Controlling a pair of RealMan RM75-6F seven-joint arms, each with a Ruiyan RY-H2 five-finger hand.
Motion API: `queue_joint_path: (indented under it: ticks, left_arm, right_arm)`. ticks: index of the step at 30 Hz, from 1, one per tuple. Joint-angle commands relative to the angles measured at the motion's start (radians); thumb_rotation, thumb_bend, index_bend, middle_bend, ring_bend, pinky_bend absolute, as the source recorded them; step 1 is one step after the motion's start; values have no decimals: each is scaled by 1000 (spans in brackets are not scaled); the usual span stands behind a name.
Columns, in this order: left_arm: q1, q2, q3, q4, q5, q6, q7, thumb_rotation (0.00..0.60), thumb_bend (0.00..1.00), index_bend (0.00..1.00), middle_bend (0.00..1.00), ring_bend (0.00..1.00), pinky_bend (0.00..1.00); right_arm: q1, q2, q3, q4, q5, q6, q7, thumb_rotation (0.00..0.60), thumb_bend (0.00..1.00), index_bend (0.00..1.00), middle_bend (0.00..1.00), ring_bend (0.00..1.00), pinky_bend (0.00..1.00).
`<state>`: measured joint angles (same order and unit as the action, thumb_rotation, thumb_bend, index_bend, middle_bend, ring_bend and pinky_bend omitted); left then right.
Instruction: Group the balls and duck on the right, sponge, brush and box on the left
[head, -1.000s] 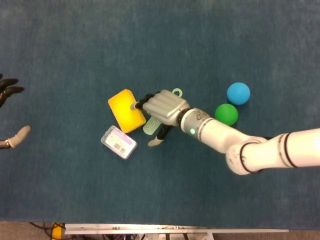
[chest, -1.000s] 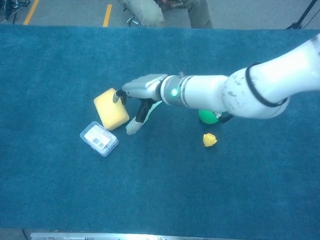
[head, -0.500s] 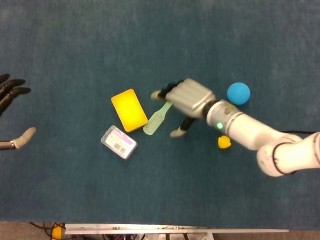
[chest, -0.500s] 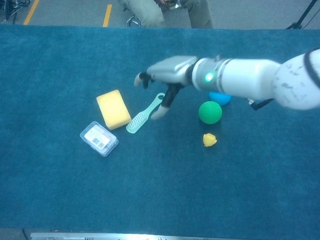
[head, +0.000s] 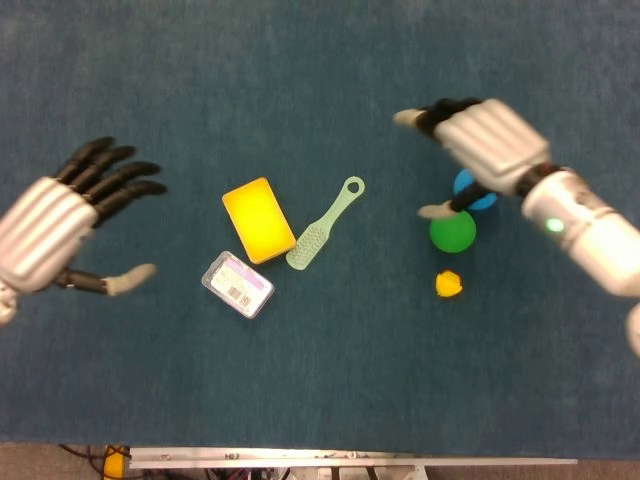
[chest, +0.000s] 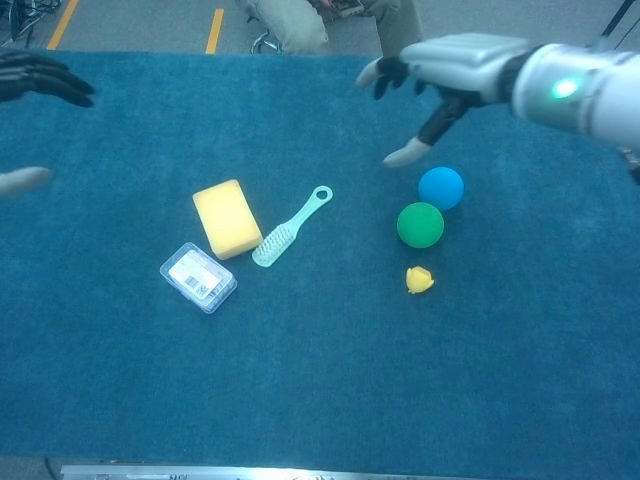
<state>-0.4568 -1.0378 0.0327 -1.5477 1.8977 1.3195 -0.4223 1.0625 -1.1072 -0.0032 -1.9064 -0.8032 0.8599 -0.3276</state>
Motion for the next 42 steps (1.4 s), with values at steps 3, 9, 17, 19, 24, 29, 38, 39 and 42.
queue_joint_path:
  ticks: [3,9,17,19,24,29,38,39,42]
  left_arm:
    - [-80,-66,-3,26,30,-71,-16,280,246,187,155,53,0]
    - [-168,-130,12,47,57,-161,-21,321,246,197,157,53,0]
    - [-264,-219,15,79,32,-260,-40,320,246,197,159,53,0]
    - [-286,-240,15,85,19,-288,-39,308,246,197,160,53,0]
    - [-332,-287,11,94,-22,-351,-35,228,246,198,160,49,0]
    - [-366,-336,21,123,-40,-404,8,168,246,198,156,42,0]
    - [-385,-417,39,175,-92,-458,93,145,246,199,147,21,0]
    - [-386,-426,41,181,-98,-464,96,144,246,199,147,20,0]
    - [-386,-455,51,207,-112,-473,112,146,246,199,146,19,0]
  right_arm:
    - [-92,71,-8,-38,-99,62,65,396,49,140,233,170,242]
    - [-167,98,-2,-42,-173,103,113,436,48,140,239,170,242]
    - [-229,107,6,-22,-226,103,148,442,49,140,240,170,242]
    - [-240,109,13,-15,-232,100,157,442,48,140,240,170,242]
    - [-256,105,25,6,-242,75,175,443,48,140,240,170,242]
    - [-266,96,36,23,-249,54,182,441,48,140,240,170,242]
    - [-283,84,51,46,-257,21,191,444,48,140,240,170,242]
    - [-284,83,53,48,-258,19,192,443,48,140,240,170,242]
    - [-292,82,57,53,-261,13,199,444,48,140,240,170,242]
